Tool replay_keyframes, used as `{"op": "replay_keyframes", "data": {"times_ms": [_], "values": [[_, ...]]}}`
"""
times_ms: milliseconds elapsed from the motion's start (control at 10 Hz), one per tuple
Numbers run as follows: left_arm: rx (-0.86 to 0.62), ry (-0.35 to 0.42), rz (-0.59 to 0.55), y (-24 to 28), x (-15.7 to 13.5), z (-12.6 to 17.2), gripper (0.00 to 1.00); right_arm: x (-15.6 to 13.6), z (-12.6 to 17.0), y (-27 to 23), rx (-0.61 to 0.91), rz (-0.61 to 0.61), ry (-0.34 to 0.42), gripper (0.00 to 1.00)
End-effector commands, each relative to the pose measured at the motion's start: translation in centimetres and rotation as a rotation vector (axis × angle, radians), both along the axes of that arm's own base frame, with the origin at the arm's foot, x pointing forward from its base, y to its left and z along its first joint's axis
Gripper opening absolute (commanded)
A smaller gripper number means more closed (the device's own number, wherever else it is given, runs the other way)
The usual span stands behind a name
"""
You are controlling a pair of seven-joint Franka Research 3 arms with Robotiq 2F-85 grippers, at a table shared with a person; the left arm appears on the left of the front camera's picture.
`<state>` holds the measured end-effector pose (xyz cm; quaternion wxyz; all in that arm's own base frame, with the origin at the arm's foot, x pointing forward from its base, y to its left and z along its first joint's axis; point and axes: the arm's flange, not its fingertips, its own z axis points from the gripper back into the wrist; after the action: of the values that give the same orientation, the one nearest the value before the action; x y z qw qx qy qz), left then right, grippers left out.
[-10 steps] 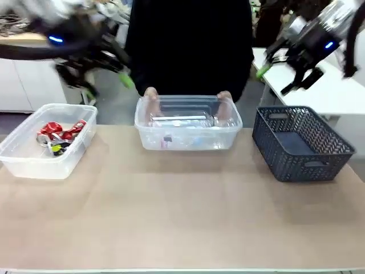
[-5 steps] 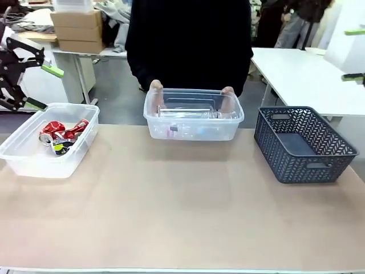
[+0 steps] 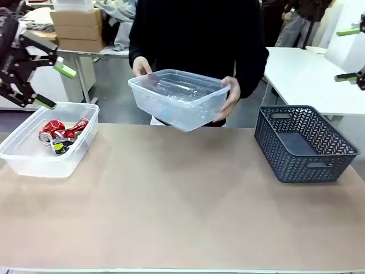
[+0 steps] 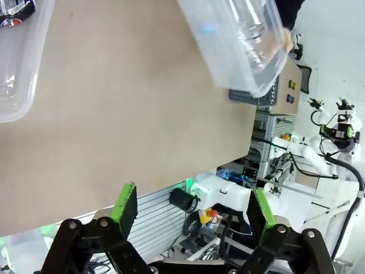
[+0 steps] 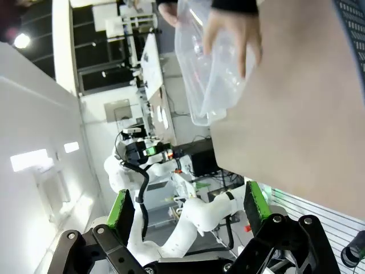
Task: Sort the waste into each basket.
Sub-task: Release the Organizing box you were holding.
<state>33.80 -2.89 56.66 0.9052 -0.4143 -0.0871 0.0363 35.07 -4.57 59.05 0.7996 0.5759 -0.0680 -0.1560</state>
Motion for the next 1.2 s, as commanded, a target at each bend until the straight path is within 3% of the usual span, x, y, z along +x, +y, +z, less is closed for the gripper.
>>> {"op": "replay_keyframes", "data": {"times_ms": [0,1100], "values": [[0.008,0.017,0.010,1.14,-0.10,-0.09,1.00,-0.18,0.26,-0.87,-0.015,0.005,0.003,1.00],[0.008,0.017,0.010,1.14,-0.10,-0.09,1.00,-0.18,0.26,-0.87,-0.015,0.005,0.003,1.00]]}}
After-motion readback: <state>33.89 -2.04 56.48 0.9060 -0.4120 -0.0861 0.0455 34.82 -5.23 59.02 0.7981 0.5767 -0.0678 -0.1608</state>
